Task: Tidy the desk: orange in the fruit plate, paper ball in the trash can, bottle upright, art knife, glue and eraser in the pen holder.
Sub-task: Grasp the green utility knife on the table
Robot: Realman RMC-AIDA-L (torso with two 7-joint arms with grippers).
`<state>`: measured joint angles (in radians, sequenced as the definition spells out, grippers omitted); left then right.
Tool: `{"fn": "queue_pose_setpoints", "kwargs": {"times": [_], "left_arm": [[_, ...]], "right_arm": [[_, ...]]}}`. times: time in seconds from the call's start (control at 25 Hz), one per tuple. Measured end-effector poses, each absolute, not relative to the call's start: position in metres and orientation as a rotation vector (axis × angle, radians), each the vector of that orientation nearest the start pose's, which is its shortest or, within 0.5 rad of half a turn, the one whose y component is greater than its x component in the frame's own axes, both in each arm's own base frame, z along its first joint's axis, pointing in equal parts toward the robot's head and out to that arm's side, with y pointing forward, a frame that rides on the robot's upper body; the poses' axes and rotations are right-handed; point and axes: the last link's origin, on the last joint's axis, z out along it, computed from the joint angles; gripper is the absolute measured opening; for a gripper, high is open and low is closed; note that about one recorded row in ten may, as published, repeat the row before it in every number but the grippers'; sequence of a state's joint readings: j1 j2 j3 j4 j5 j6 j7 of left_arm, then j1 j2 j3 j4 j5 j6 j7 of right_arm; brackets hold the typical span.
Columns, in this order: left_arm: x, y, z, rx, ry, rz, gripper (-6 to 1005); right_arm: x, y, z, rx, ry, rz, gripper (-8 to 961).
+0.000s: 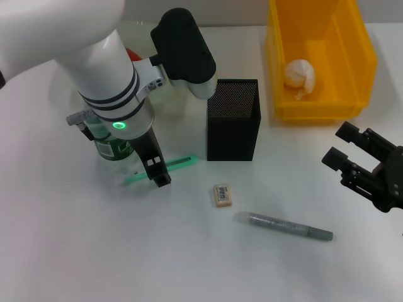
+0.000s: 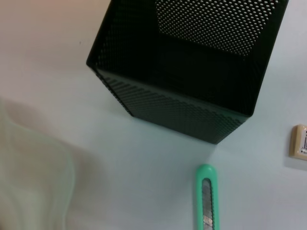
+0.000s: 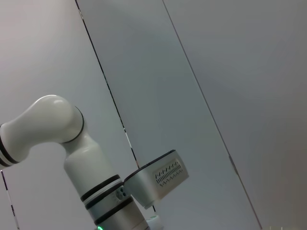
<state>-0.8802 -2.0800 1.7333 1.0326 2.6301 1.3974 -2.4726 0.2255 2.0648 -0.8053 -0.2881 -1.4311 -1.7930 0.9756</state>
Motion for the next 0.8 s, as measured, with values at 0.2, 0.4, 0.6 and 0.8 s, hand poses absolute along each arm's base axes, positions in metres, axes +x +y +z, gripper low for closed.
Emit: {"fn": "queue_pose_setpoints", "kwargs": {"times": [0.2, 0.4, 0.6, 0.8], "left_arm": [[-0.1436, 0.369, -0.0768, -2.726, -0.318, 0.913, 582], [-0.1435, 0.3676, -0.0794, -2.727, -0.292, 0.926, 568], [-0.1422, 0.3665, -0.081, -2.727, -0.278, 0.939, 533], [-0.1394, 0.3659, -0.0812, -2.729, -0.265, 0.958, 486]], "right_arm": [[0.3047, 0.2202, -0.0052, -2.267, 0.664, 1.319, 721], [0.3047, 0.2202, -0.0052, -2.267, 0.664, 1.319, 721], [0.3048, 0.22, -0.0053, -2.267, 0.667, 1.32, 721], [0.3046, 0.2203, -0.0054, -2.268, 0.667, 1.321, 722]]}}
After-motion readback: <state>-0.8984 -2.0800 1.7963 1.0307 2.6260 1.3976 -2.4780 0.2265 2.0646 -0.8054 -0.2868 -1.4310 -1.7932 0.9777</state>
